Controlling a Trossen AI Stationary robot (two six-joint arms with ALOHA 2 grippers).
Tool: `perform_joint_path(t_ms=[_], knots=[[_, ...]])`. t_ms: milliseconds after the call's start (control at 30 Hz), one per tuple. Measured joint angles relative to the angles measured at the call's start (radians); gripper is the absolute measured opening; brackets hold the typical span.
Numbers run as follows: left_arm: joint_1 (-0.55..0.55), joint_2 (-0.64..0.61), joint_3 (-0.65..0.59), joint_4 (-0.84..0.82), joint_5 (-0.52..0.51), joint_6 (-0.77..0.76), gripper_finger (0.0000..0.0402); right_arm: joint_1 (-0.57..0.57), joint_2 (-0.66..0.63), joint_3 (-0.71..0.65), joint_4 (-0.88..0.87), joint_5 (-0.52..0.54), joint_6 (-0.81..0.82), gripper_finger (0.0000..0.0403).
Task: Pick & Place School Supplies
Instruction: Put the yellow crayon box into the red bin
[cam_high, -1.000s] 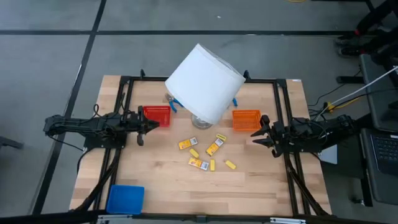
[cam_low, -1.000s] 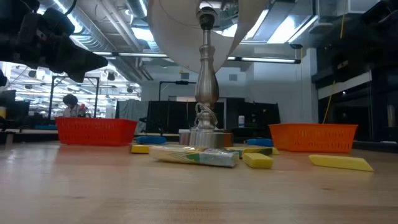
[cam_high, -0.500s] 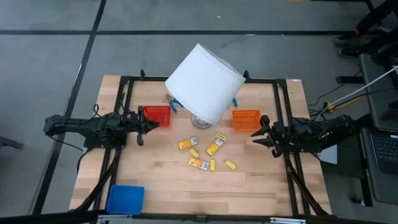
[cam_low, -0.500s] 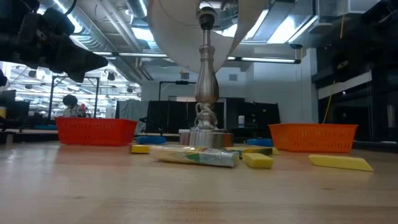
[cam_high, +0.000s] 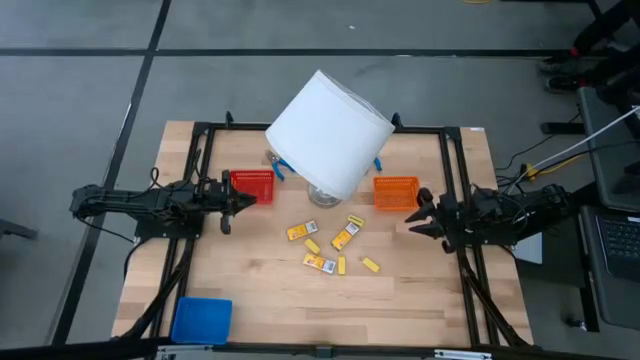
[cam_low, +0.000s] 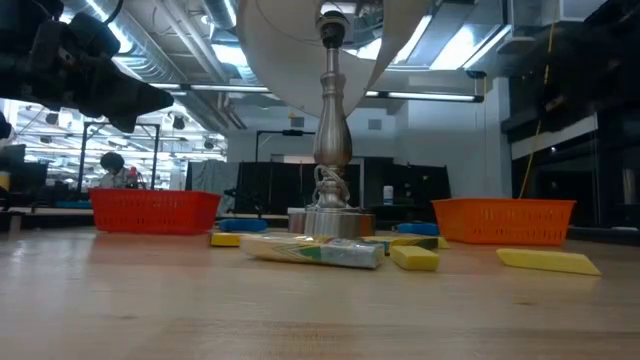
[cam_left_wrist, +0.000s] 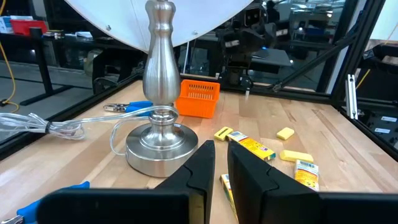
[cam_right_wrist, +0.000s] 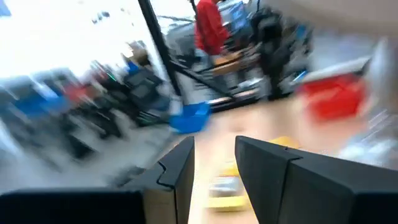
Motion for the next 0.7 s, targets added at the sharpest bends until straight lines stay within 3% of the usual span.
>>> perform_joint_path(t_ms=[67, 133, 300, 367, 500, 600, 700], knots=[[0.000, 0.000, 0.000, 0.000, 0.000, 0.000, 0.0039, 0.000, 0.001, 0.000, 0.021, 0.012, 0.113, 0.0121], [0.000, 0.000, 0.000, 0.000, 0.000, 0.000, 0.0039, -0.002, 0.004, 0.000, 0.025, 0.081, 0.119, 0.0121], [0.000, 0.000, 0.000, 0.000, 0.000, 0.000, 0.0039, -0.001, 0.005, 0.000, 0.029, 0.359, 0.266, 0.0121], [0.000, 0.000, 0.000, 0.000, 0.000, 0.000, 0.0039, -0.001, 0.005, 0.000, 0.030, 0.406, 0.369, 0.0121], [0.000, 0.000, 0.000, 0.000, 0.000, 0.000, 0.0039, 0.000, 0.005, 0.000, 0.062, 0.340, 0.572, 0.0121], [0.000, 0.000, 0.000, 0.000, 0.000, 0.000, 0.0039, 0.009, 0.005, 0.000, 0.126, 0.216, 0.570, 0.0121], [0.000, 0.000, 0.000, 0.000, 0.000, 0.000, 0.0039, 0.027, 0.005, 0.000, 0.210, 0.199, 0.562, 0.0121]])
